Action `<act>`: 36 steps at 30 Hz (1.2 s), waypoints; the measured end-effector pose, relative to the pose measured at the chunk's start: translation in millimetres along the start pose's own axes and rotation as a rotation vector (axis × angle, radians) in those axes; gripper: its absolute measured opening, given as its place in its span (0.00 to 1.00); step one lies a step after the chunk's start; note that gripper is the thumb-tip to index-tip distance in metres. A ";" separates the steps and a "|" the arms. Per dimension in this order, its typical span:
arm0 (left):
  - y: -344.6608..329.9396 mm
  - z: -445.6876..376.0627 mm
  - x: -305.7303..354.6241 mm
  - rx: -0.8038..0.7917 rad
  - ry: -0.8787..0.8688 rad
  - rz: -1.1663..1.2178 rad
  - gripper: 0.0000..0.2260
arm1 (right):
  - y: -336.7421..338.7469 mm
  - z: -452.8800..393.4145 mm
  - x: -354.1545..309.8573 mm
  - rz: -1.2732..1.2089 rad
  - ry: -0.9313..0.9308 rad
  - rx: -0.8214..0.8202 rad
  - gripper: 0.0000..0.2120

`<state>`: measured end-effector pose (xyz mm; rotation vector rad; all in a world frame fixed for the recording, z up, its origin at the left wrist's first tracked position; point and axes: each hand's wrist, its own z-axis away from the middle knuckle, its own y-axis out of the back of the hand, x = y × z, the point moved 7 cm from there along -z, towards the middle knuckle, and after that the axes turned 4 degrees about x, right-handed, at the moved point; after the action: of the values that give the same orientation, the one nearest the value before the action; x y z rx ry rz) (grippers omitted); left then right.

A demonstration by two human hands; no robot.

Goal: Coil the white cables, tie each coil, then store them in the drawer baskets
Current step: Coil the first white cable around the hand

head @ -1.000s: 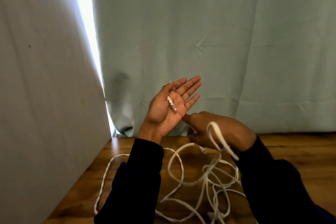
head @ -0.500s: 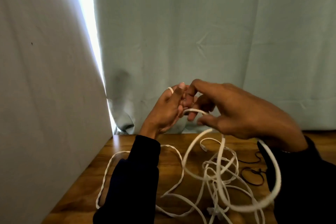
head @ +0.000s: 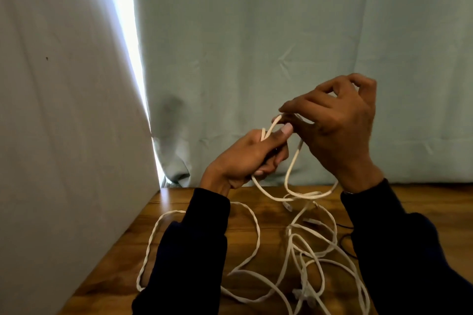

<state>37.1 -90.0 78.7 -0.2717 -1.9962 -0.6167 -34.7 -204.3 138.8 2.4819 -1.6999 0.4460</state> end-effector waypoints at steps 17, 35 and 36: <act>22.4 3.5 3.0 0.130 0.133 0.257 0.21 | -30.1 12.4 22.0 -0.294 -0.386 -0.329 0.27; -28.9 19.4 25.6 -0.626 0.050 0.770 0.22 | -50.4 26.6 -10.1 -0.841 -0.418 -0.418 0.13; -27.2 17.9 29.9 -0.598 0.016 0.842 0.22 | -55.7 33.3 -15.6 -0.842 -0.429 -0.527 0.09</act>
<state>-2.9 -105.5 89.6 -1.3705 -1.4339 -0.6236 17.7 -177.9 107.1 2.6380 -0.5577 -0.5643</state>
